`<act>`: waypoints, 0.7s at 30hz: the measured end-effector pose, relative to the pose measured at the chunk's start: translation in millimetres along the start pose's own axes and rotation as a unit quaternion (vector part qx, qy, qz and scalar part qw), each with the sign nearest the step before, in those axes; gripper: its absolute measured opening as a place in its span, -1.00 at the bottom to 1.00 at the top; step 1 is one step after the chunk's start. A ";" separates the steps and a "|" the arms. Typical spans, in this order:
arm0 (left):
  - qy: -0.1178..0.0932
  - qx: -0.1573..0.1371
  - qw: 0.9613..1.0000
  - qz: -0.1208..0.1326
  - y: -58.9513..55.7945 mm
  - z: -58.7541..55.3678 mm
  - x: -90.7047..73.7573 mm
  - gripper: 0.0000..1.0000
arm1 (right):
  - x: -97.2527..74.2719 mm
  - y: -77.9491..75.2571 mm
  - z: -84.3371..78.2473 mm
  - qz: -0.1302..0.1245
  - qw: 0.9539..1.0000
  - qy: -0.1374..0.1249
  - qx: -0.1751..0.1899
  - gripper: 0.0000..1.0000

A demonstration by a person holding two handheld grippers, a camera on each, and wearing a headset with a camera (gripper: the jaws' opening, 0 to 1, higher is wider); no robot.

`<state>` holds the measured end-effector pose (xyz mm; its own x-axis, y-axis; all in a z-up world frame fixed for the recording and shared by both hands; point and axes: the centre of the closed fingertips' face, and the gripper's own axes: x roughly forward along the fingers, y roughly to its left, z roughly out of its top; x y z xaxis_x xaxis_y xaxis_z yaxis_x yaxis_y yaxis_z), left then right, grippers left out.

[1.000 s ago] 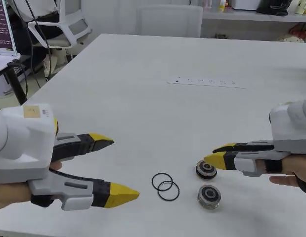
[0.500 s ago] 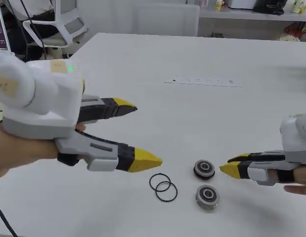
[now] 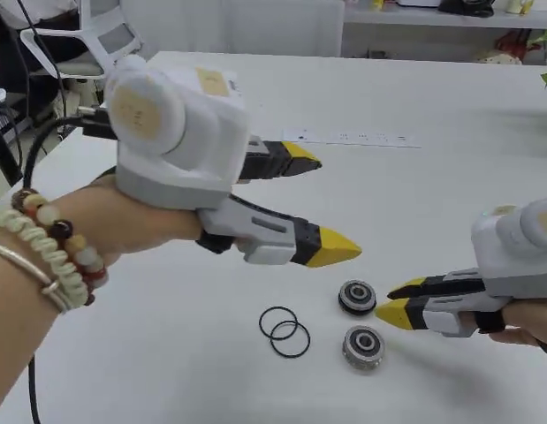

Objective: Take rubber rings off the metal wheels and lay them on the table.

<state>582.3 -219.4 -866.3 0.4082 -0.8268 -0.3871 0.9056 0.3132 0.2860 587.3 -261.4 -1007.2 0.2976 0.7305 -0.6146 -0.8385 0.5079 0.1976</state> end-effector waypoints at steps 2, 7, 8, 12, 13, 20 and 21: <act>-0.001 -0.002 1.000 -0.006 -1.0 -1.3 13.1 0.09 | 0.7 -0.6 0.3 0.000 1.000 -0.001 0.002 -0.58; 0.001 -0.005 1.000 -0.025 -3.3 -12.4 42.7 -0.02 | 1.5 -0.8 0.1 0.000 1.000 0.000 -0.001 -0.58; 0.005 -0.009 1.000 -0.025 -2.9 -16.2 46.7 -0.04 | 1.5 -0.9 0.2 0.000 1.000 0.000 -0.002 -0.58; 0.014 -0.038 0.999 -0.021 -3.9 -36.4 61.1 -0.09 | 1.3 -2.1 1.0 -0.002 1.000 -0.002 -0.001 -0.58; 0.017 -0.043 0.999 -0.023 -5.3 -40.9 63.3 -0.11 | 1.1 -2.5 1.6 -0.002 1.000 -0.004 0.000 -0.58; 0.042 -0.075 0.996 -0.014 -15.0 -80.1 72.0 -0.32 | 2.0 -4.9 2.3 -0.004 1.000 -0.008 0.002 -0.58; 0.040 -0.084 0.996 -0.011 -14.9 -83.2 72.6 -0.36 | 2.4 -4.4 2.2 -0.003 1.000 -0.008 0.003 -0.59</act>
<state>608.0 -245.2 -971.6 0.3899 -0.7964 -0.4623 0.9182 0.3748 0.1287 592.7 -260.9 -1007.8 0.3096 0.7344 -0.6039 -0.8342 0.5146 0.1981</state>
